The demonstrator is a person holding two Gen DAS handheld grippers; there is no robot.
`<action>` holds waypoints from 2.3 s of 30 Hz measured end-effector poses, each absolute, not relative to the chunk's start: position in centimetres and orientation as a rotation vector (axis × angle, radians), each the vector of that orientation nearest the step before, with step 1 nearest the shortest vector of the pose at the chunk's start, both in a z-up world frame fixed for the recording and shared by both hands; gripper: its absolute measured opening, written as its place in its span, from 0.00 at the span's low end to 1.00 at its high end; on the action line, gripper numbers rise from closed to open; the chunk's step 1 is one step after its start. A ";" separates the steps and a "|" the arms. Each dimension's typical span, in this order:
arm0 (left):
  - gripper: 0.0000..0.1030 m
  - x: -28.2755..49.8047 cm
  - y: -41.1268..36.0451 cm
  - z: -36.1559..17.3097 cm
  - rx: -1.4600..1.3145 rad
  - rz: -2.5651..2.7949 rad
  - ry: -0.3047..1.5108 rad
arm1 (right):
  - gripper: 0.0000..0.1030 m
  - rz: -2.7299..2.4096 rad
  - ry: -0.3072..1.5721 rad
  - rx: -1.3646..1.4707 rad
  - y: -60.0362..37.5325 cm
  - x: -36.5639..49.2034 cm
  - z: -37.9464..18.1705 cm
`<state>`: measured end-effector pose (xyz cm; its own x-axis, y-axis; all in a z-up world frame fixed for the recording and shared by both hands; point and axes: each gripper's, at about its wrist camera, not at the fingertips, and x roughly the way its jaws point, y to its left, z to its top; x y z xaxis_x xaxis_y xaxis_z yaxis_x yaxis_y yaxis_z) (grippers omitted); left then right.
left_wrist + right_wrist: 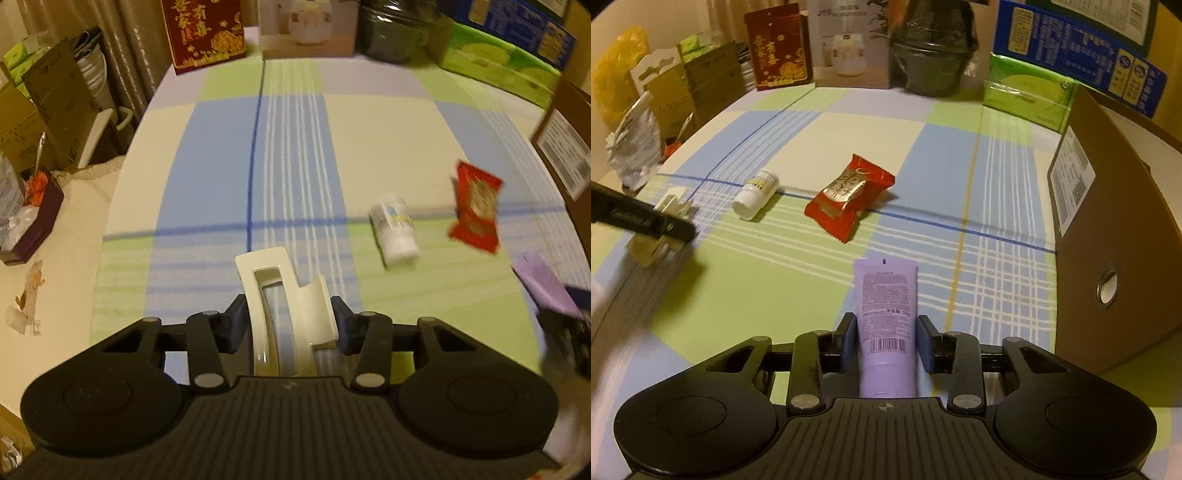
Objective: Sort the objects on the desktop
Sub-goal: 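Grasp the white claw clip with left tool while right grasps purple tube, then lift the claw clip with left tool while right lifts purple tube toward box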
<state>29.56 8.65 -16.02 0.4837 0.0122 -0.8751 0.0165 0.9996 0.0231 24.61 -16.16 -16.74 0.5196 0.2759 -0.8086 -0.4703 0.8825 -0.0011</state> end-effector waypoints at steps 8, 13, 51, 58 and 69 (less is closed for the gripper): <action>0.40 25.3 6.1 -15.8 0.054 -0.093 1.106 | 0.31 0.474 0.951 -0.234 -16.5 23.5 -16.6; 0.40 23.1 4.0 -15.8 0.071 -0.143 1.114 | 0.31 0.500 0.961 -0.239 -17.0 22.1 -16.4; 0.35 18.2 -9.6 -11.5 0.158 -0.369 1.046 | 0.30 0.505 0.932 -0.084 -33.0 15.5 -11.0; 0.35 18.8 -11.6 -9.3 0.161 -0.388 1.001 | 0.30 0.542 0.872 -0.080 -34.5 15.5 -8.7; 0.35 19.3 -15.5 -5.7 0.178 -0.450 0.913 | 0.30 0.536 0.770 -0.066 -38.4 16.7 -5.0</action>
